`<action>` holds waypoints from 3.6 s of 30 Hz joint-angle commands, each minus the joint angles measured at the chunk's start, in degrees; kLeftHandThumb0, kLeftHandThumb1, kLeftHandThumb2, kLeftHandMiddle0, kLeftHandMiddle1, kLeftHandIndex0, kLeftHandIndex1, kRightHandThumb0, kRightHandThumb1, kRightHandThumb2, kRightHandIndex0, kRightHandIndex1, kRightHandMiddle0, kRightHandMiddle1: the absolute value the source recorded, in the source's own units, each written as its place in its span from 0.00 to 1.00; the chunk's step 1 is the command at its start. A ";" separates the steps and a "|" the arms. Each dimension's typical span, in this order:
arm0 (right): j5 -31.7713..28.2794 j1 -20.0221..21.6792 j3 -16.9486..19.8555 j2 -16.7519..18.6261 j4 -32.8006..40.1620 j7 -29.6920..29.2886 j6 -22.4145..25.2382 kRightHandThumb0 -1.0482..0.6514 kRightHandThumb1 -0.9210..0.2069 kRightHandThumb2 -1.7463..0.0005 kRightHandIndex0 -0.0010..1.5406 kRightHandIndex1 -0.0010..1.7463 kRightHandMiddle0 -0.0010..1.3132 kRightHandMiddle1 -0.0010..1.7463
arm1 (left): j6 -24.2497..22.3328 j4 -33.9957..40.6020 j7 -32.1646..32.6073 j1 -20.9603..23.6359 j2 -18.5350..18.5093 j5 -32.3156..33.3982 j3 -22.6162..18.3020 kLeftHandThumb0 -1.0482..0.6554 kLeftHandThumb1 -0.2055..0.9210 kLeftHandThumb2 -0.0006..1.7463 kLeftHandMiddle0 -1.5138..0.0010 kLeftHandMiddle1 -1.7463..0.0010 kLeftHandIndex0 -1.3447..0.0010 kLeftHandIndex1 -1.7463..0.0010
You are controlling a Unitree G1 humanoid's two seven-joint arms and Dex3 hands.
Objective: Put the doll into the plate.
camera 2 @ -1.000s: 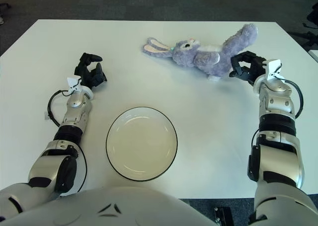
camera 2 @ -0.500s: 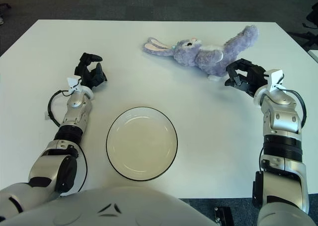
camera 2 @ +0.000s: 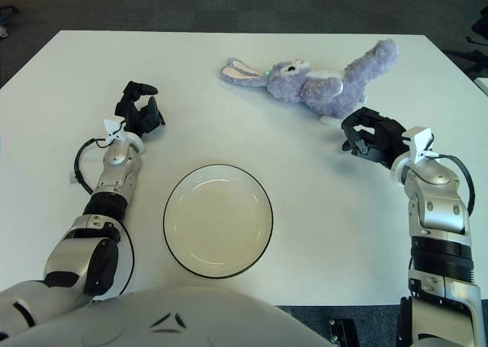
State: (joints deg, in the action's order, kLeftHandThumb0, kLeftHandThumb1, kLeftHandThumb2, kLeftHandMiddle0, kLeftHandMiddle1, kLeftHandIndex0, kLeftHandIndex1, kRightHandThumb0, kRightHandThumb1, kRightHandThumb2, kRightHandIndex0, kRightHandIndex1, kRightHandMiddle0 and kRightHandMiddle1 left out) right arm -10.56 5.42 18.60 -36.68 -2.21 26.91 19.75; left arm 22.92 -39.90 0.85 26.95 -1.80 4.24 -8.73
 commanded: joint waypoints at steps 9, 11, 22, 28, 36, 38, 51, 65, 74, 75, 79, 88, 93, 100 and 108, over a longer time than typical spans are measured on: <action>2.26 0.44 2.78 2.01 3.98 -9.09 2.39 0.41 0.00 0.73 0.76 1.00 0.19 0.97 | -0.94 -2.27 -0.57 -0.10 0.09 0.40 -0.06 0.38 0.72 0.54 0.31 0.00 0.71 0.00; 2.69 0.95 2.99 3.26 4.89 -12.17 4.29 0.41 0.05 0.71 0.72 1.00 0.15 0.92 | -0.95 -2.32 -0.62 -0.06 0.13 0.46 -0.10 0.38 0.72 0.54 0.31 0.00 0.71 0.00; 3.66 4.05 2.94 6.77 6.90 -20.35 10.47 0.34 0.35 0.52 0.45 1.00 0.00 0.50 | -1.10 -2.35 -0.62 -0.09 0.10 0.31 -0.06 0.38 0.72 0.54 0.32 0.00 0.71 0.00; 2.20 6.17 4.01 8.36 6.80 -22.31 11.36 0.31 0.35 0.54 0.35 0.98 0.00 0.38 | -1.22 -2.38 -0.35 -0.06 0.15 0.21 -0.05 0.38 0.72 0.54 0.33 0.00 0.71 0.00; 1.03 9.48 5.13 9.62 5.80 -23.60 11.83 0.27 0.33 0.59 0.18 0.69 0.00 0.26 | -1.09 -2.64 -0.35 0.05 0.23 0.30 -0.14 0.38 0.72 0.54 0.33 0.00 0.72 0.00; 0.77 10.33 5.42 9.91 5.44 -23.89 11.86 0.26 0.33 0.60 0.16 0.68 0.00 0.26 | -1.03 -2.70 -0.40 0.06 0.26 0.36 -0.17 0.38 0.73 0.54 0.33 0.00 0.72 0.00; -2.29 16.80 6.26 12.02 4.21 -25.05 13.95 0.17 0.28 0.68 0.07 1.00 0.00 0.37 | -0.53 -3.07 -0.35 0.18 0.18 0.14 -0.15 0.38 0.73 0.53 0.34 0.00 0.72 0.00; -2.55 28.98 7.47 9.38 -8.70 -27.28 18.08 0.17 0.18 0.74 0.12 0.43 0.00 0.20 | -0.77 -3.08 -0.77 0.21 0.06 0.53 -0.34 0.38 0.73 0.54 0.34 0.00 0.72 0.00; -1.58 32.30 6.65 8.43 -11.99 -28.33 19.58 0.18 0.25 0.72 0.11 0.46 0.00 0.27 | -0.45 -2.71 -0.42 -0.03 0.27 0.45 -0.39 0.38 0.73 0.53 0.34 0.00 0.72 0.00; -1.72 32.60 6.79 8.48 -12.16 -28.54 20.05 0.18 0.26 0.72 0.10 0.47 0.00 0.27 | -0.41 -2.66 -0.41 -0.06 0.31 0.48 -0.40 0.38 0.73 0.53 0.34 0.00 0.72 0.00; -2.22 33.58 7.42 8.75 -12.68 -29.42 21.56 0.18 0.29 0.70 0.09 0.48 0.00 0.25 | -0.48 -2.55 -0.30 -0.10 0.38 0.49 -0.44 0.38 0.73 0.53 0.34 0.00 0.72 0.00; -3.27 35.75 9.24 9.12 -14.34 -31.30 23.82 0.21 0.35 0.64 0.10 0.63 0.00 0.25 | -0.97 -2.10 -0.06 -0.36 0.50 0.44 -0.46 0.38 0.73 0.53 0.34 0.00 0.72 0.00; -2.95 36.84 9.51 8.65 -15.06 -32.09 25.96 0.24 0.40 0.60 0.09 0.65 0.00 0.29 | -0.93 -2.15 -0.17 -0.42 0.44 0.41 -0.45 0.39 0.74 0.53 0.33 0.00 0.72 0.00; -2.79 37.83 9.89 7.81 -15.33 -32.85 29.78 0.24 0.37 0.59 0.09 0.58 0.00 0.18 | -0.83 -2.11 -0.11 -0.46 0.48 0.41 -0.47 0.38 0.73 0.53 0.33 0.00 0.72 0.00; -2.68 38.65 10.51 6.74 -16.49 -32.85 32.44 0.25 0.34 0.61 0.11 0.64 0.00 0.12 | -0.50 -2.05 -0.23 -0.51 0.39 0.13 -0.28 0.38 0.73 0.53 0.33 0.00 0.72 0.00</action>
State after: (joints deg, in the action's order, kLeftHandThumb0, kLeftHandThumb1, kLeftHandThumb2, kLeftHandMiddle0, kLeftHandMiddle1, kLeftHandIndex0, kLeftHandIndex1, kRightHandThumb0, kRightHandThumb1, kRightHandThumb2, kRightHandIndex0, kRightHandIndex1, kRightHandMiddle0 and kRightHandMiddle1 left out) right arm -12.80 42.72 28.30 -28.59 -17.64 -5.56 50.77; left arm 23.04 -41.15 0.47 28.02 -1.57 4.26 -9.03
